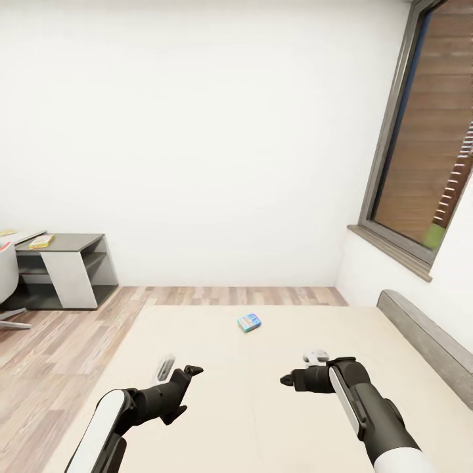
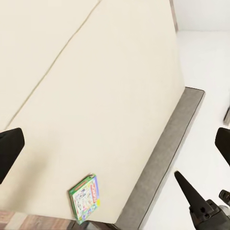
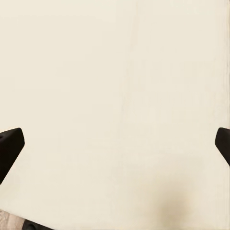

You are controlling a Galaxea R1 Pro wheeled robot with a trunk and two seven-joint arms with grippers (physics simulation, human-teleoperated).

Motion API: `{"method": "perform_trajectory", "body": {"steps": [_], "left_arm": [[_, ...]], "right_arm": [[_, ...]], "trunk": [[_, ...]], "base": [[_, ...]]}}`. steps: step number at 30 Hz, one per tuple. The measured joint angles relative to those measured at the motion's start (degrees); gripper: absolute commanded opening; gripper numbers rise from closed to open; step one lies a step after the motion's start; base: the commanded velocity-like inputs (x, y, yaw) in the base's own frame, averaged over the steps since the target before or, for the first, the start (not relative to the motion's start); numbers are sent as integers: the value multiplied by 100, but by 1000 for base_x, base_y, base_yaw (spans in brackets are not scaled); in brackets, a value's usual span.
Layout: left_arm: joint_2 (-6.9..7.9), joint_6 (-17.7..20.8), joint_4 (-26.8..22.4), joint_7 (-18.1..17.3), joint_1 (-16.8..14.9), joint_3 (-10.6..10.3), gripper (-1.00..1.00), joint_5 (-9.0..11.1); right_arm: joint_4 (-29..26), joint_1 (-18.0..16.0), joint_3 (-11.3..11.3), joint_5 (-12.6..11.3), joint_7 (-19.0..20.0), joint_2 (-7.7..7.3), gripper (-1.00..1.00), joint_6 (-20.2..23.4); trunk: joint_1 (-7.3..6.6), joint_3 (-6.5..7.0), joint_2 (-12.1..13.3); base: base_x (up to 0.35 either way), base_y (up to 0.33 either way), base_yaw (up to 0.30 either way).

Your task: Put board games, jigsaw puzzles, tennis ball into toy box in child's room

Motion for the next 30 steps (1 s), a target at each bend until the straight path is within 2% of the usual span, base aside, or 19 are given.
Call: {"method": "perform_trajectory", "body": {"steps": [30], "left_arm": [[0,0,3,3,0,0,100,0]], "right_arm": [[0,0,0,0,-1,-7,100,-9]], "trunk": [[0,0,0]], "base": [[0,-278,0]]}}
